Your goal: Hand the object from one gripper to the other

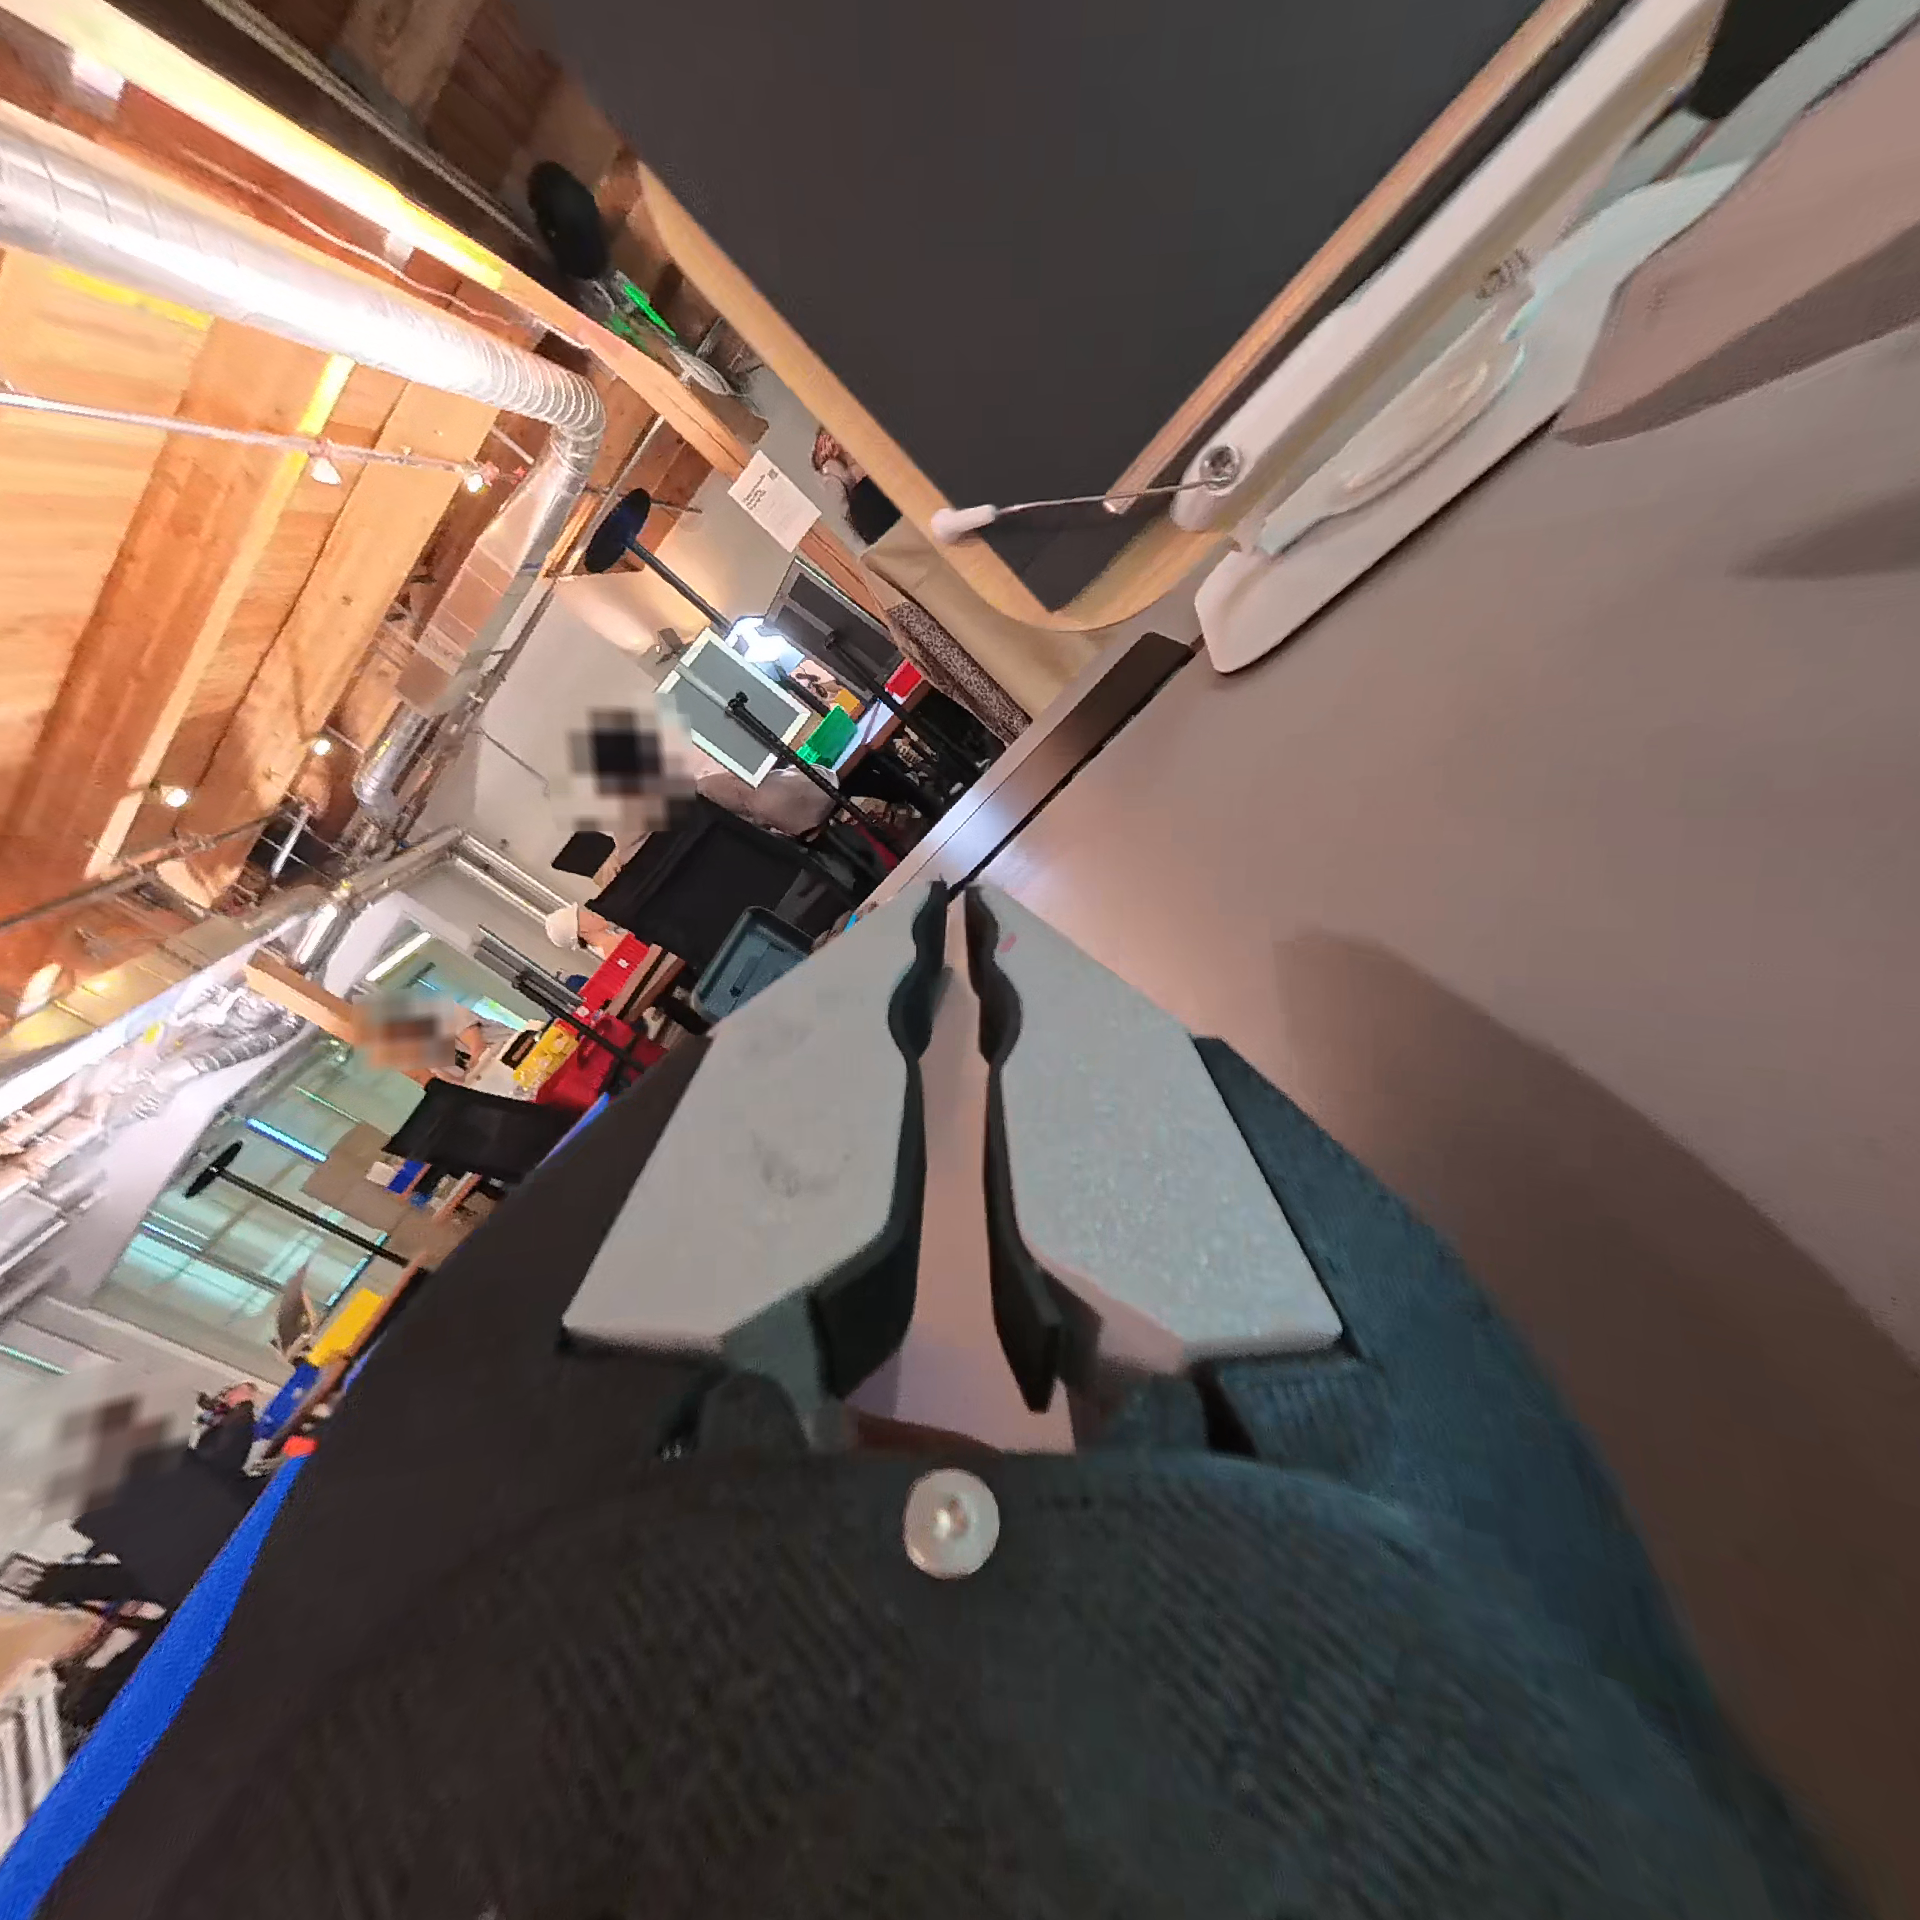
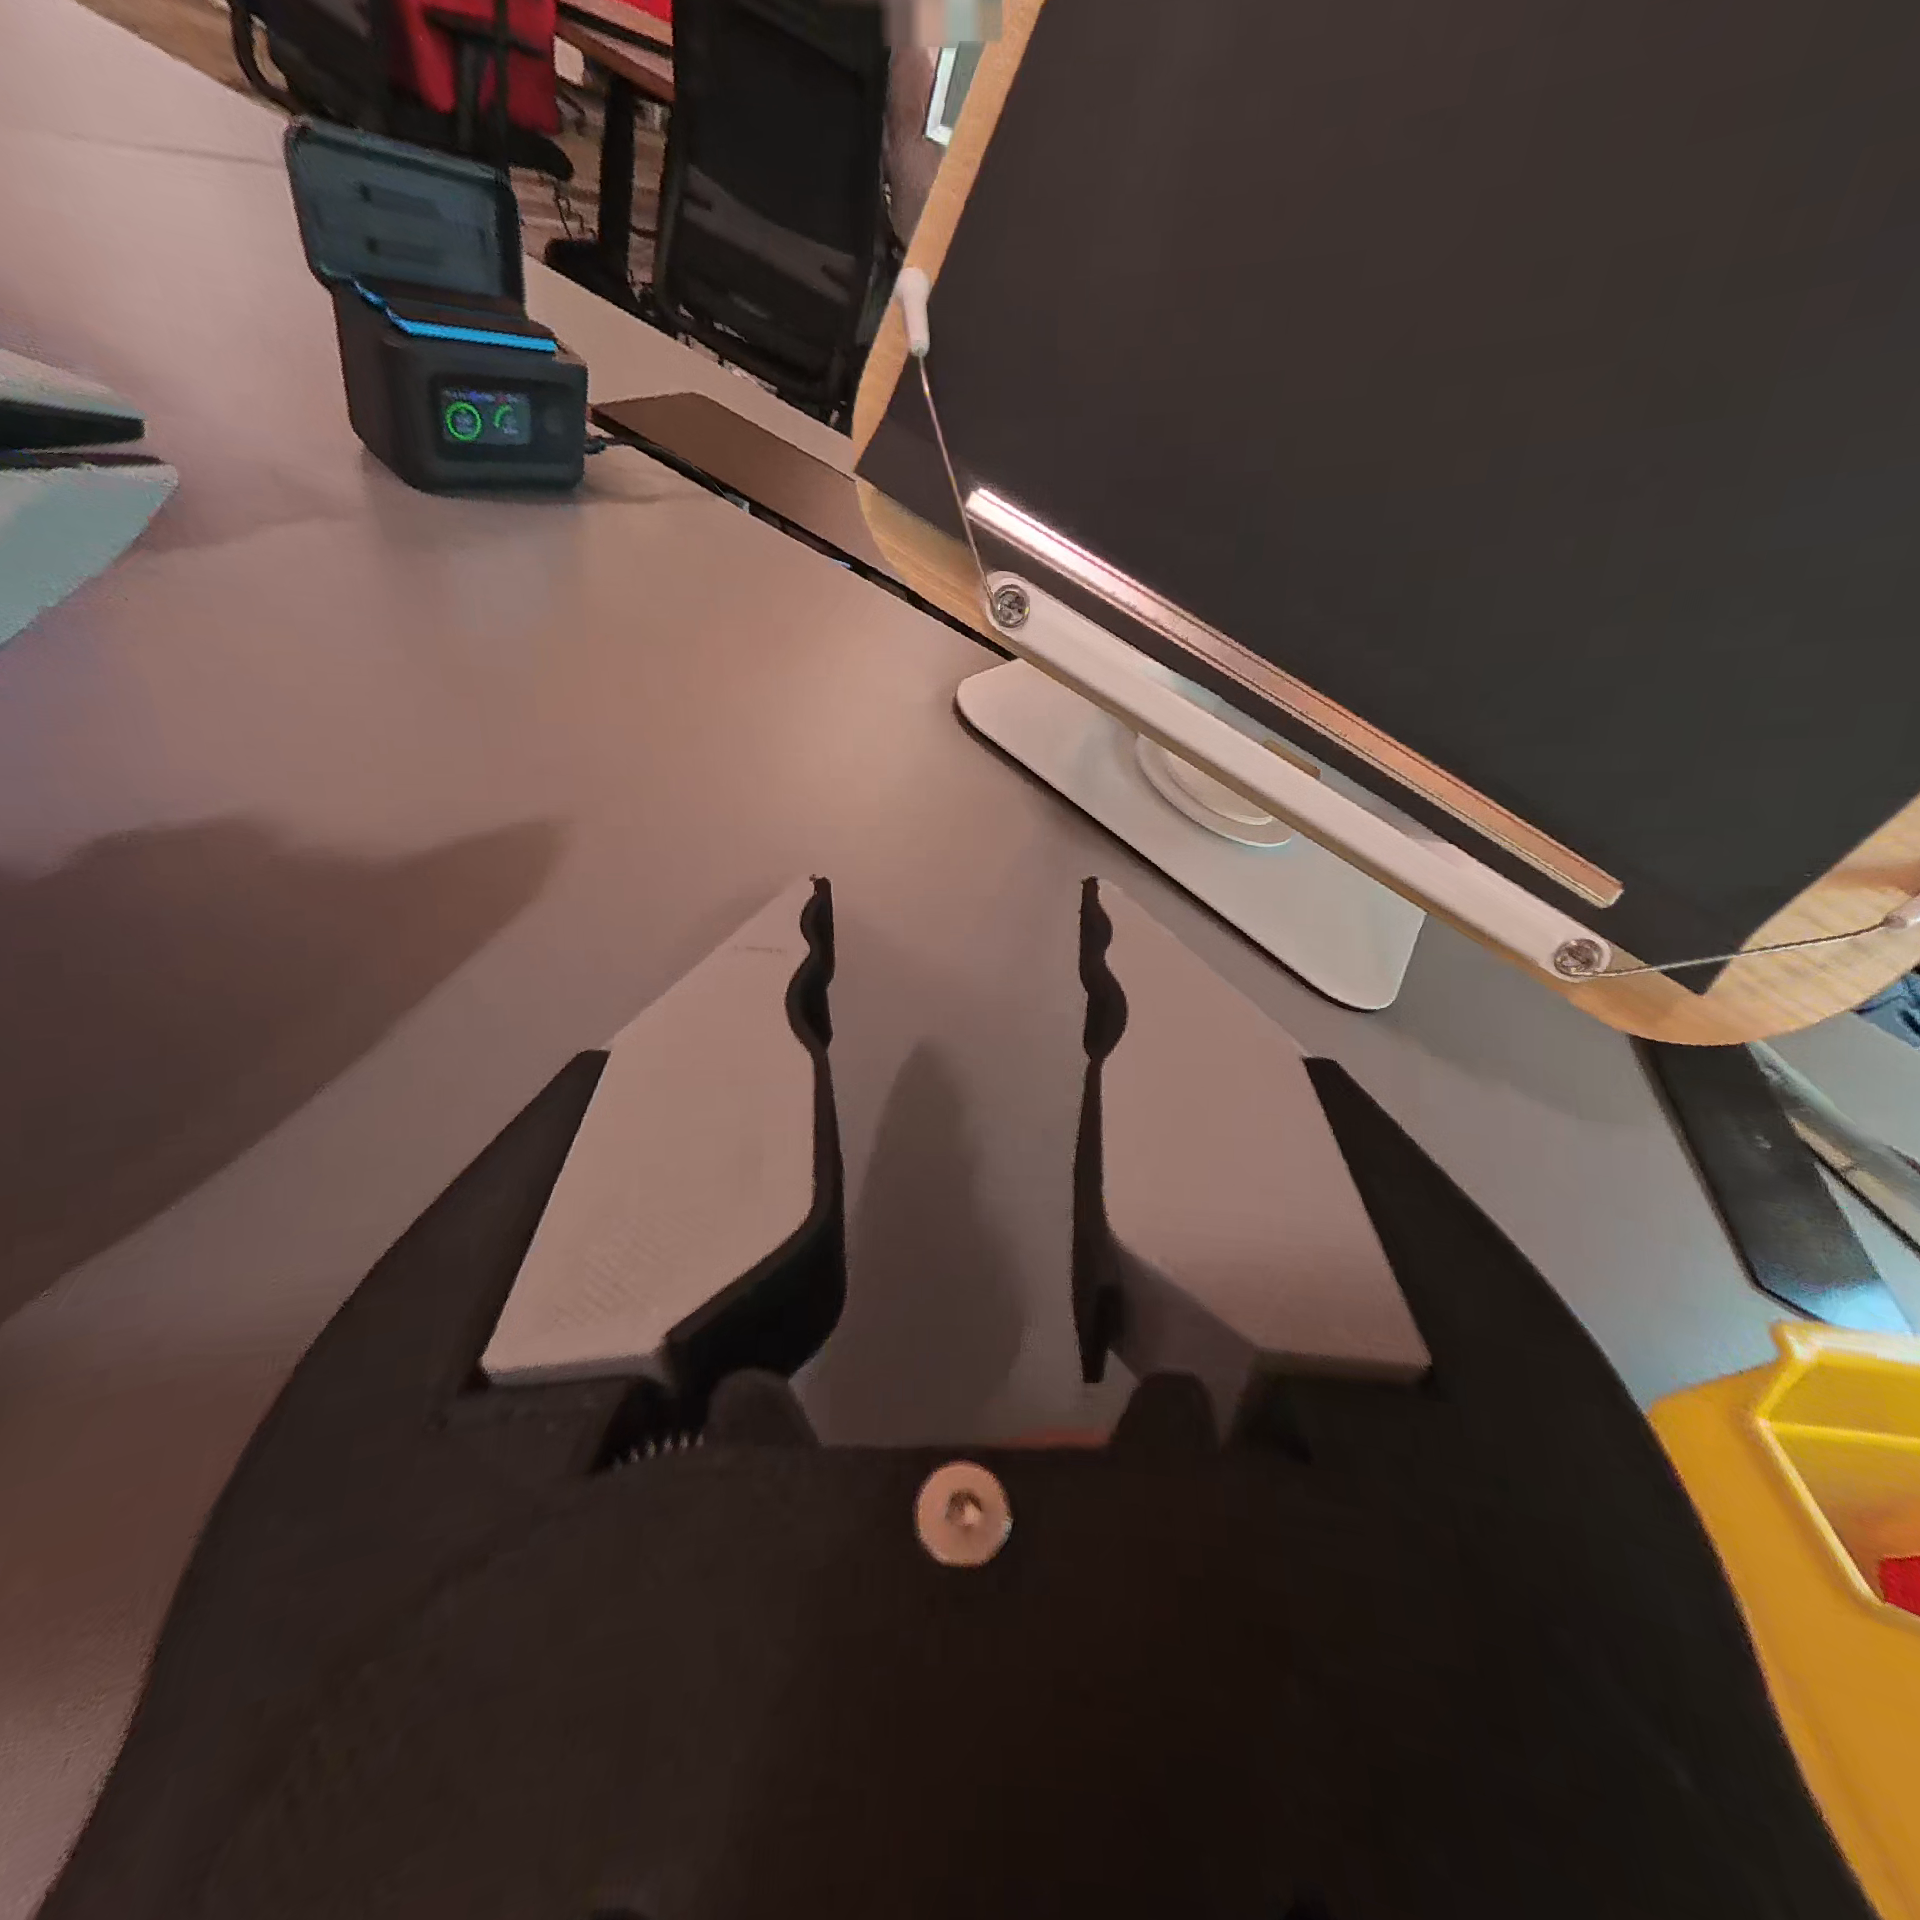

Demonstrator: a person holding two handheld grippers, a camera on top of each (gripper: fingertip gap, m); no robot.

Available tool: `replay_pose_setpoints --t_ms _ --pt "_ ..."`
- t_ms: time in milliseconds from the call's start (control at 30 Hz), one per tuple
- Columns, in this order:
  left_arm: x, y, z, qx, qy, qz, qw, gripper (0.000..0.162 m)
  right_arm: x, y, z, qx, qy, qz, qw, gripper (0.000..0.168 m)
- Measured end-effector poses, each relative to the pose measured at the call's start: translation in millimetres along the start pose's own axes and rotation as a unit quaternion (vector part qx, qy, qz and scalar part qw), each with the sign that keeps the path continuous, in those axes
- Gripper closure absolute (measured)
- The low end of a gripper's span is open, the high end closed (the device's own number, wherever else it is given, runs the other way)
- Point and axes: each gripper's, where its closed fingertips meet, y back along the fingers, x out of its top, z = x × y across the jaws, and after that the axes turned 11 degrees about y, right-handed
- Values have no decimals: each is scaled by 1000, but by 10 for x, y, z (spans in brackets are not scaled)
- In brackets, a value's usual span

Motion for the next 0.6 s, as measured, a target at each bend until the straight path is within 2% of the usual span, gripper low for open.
replay_pose_setpoints --t_ms 167,600 --pt "1 -8 16 2 -10 0 1000 162 -42 -41 -31 -5 23 -20 1000 128" --pt "1 -17 66 -2 -26 -3 1000 162 -124 -59 97 -13 -28 -34 999 135"
